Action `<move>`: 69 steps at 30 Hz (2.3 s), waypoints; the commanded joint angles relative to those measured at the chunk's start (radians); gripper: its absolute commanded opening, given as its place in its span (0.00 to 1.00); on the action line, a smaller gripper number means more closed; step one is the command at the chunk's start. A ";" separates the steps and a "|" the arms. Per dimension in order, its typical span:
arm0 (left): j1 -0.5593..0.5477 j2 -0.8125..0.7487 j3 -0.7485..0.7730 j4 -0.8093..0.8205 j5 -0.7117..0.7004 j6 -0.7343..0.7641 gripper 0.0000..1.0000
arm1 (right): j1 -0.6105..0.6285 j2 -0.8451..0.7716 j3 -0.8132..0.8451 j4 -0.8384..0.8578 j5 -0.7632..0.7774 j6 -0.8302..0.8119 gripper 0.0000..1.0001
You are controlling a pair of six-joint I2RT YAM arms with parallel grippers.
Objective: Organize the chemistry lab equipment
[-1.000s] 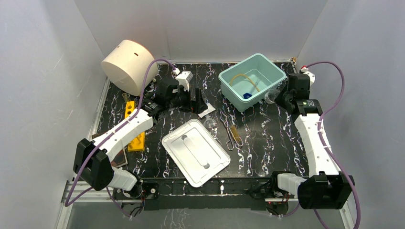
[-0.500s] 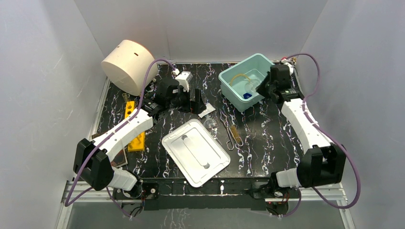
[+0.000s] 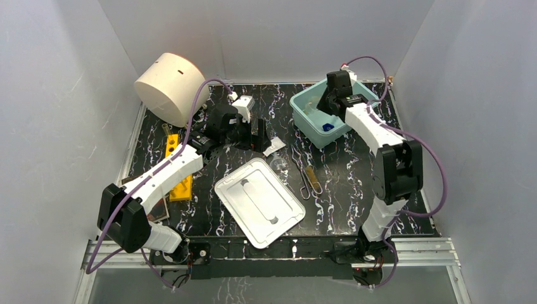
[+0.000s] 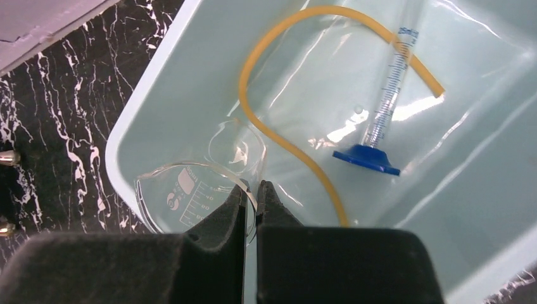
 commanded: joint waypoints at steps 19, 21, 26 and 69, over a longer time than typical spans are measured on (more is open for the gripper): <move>0.009 -0.016 0.000 0.000 -0.010 0.023 0.98 | 0.055 0.059 0.108 -0.088 -0.332 -0.126 0.00; 0.009 -0.016 -0.001 0.001 -0.006 0.020 0.98 | 0.055 0.058 0.115 -0.099 -0.263 -0.131 0.00; 0.009 -0.019 0.000 -0.008 -0.006 0.017 0.98 | 0.053 0.117 0.234 -0.155 -0.018 -0.153 0.00; 0.046 0.055 0.037 -0.072 -0.073 0.041 0.98 | -0.090 0.692 0.910 -0.370 0.155 -0.182 0.34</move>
